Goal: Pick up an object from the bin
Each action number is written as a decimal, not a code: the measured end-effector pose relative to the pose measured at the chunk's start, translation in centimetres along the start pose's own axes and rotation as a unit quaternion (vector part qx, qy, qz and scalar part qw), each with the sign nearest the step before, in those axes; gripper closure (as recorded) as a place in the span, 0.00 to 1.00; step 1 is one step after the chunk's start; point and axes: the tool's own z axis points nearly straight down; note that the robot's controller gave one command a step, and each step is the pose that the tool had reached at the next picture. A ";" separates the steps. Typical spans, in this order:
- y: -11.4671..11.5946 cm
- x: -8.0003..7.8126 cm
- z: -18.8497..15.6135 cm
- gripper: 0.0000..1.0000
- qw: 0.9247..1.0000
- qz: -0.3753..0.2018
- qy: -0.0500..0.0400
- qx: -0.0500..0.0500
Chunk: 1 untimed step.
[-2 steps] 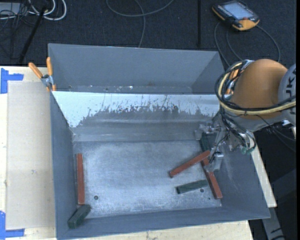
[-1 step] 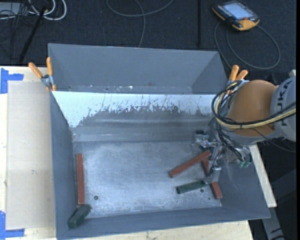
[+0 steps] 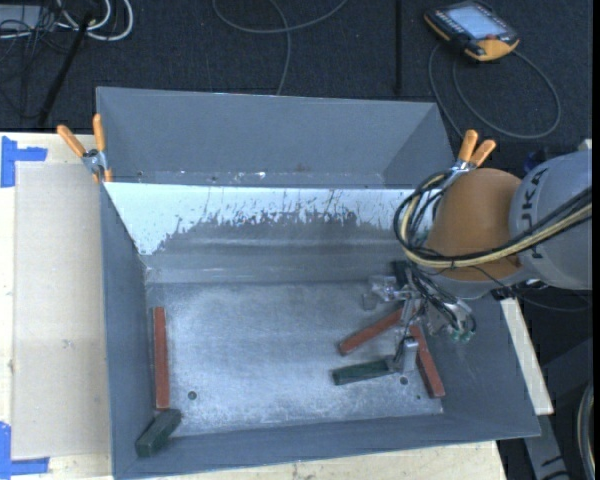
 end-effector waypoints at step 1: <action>-3.0 -1.8 -0.3 1.00 0.967 -0.253 -0.006 0.000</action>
Offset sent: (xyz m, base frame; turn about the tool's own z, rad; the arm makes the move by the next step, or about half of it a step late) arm 0.0000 0.0000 0.0000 0.0000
